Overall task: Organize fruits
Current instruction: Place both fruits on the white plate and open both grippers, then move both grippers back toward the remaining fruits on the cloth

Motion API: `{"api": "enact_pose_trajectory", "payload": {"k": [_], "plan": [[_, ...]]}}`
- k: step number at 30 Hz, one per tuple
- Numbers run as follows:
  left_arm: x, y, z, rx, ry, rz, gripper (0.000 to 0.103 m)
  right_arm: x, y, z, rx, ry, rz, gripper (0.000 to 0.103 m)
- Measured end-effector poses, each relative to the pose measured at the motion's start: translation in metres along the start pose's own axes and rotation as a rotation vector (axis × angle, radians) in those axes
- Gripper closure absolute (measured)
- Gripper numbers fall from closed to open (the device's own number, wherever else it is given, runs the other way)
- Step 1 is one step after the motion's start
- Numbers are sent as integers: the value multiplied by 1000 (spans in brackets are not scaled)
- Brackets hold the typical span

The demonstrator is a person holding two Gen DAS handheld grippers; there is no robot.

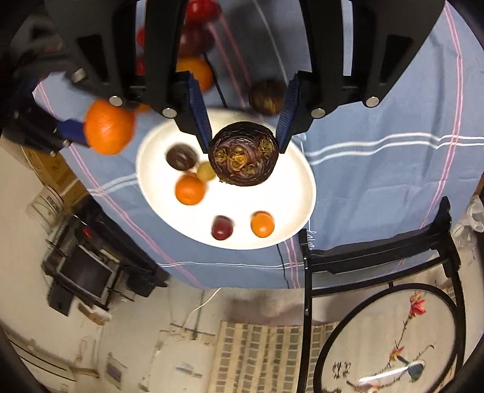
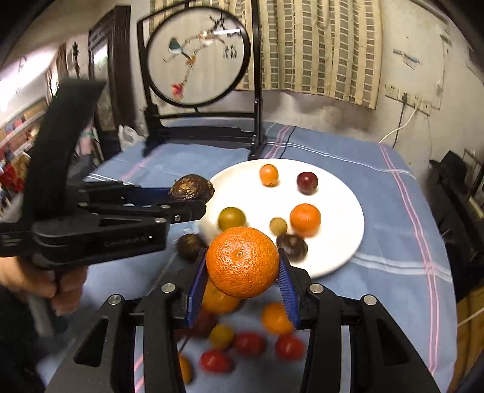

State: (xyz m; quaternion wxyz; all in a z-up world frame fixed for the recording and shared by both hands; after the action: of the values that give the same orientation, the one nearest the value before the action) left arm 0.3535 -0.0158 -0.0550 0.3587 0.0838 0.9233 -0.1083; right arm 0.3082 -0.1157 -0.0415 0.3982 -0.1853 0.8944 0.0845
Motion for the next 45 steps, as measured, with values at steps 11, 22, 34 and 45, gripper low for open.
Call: {"api": "enact_pose_trajectory", "payload": {"k": [11,22,34,45], "plan": [[-9,16,63,-34,59,-68,47,10,-21,68,-32,79,100,39],[8,1,6,-41,-48,5,17,20,-17,35,-40,32,84,11],[77,-16,-33,9,-43,47,9,67,-37,-15,-116,-4,203,9],[112,-31,-48,67,-24,94,6,88,-55,-10,-2,26,209,9]]}}
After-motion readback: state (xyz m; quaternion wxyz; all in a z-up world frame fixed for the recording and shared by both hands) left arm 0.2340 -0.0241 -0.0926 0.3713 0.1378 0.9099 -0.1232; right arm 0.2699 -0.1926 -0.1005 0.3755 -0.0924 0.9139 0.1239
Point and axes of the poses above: each gripper's, at about its wrist camera, not at the fingertips, and z roughly the way its jaws point, y to its left, x to its underside, the point moved 9 cm from there along z, roughly the way its jaws point, and after that the axes turned 1 degree about x, right-handed, at the moved point
